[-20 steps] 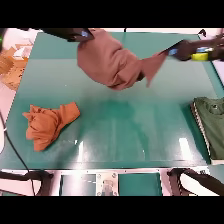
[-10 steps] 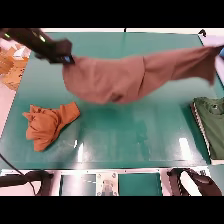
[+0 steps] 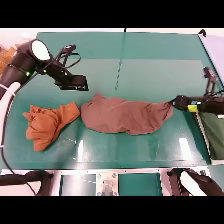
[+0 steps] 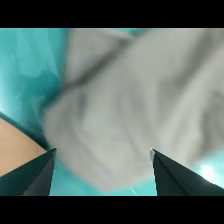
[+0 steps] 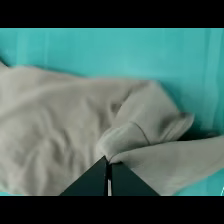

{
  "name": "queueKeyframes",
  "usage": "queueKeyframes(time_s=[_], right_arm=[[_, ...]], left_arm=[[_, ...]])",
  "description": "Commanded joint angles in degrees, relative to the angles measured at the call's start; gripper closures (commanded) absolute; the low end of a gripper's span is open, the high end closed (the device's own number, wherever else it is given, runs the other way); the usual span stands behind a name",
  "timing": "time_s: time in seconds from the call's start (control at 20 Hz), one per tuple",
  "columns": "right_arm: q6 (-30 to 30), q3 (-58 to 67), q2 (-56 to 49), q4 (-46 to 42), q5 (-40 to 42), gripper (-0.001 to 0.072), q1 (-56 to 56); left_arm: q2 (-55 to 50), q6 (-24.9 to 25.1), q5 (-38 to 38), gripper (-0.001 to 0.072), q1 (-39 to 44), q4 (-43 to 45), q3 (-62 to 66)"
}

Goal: Fold the shirts.

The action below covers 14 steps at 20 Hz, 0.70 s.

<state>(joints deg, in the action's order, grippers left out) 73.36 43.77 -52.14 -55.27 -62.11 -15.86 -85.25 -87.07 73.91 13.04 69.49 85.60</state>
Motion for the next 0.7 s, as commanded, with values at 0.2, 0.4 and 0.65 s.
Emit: queueKeyframes(time_s=[0.2, 0.4, 0.65], right_arm=[[-0.11, -2.73, -9.07, -0.9, 2.19, 0.0699, -0.02], [-0.07, -2.73, -9.07, -0.87, 2.32, 0.0699, -0.02], [-0.07, -2.71, -9.05, 0.59, 2.25, 0.0699, -0.02]], left_arm=[[-16.15, 14.47, -17.14, 0.0044, -1.9, -16.09, -1.33], [-22.99, 23.45, -15.82, 0.0045, -1.31, -27.69, -1.33], [-25.27, 26.03, -19.78, 0.0329, 0.02, -27.78, -1.2]])
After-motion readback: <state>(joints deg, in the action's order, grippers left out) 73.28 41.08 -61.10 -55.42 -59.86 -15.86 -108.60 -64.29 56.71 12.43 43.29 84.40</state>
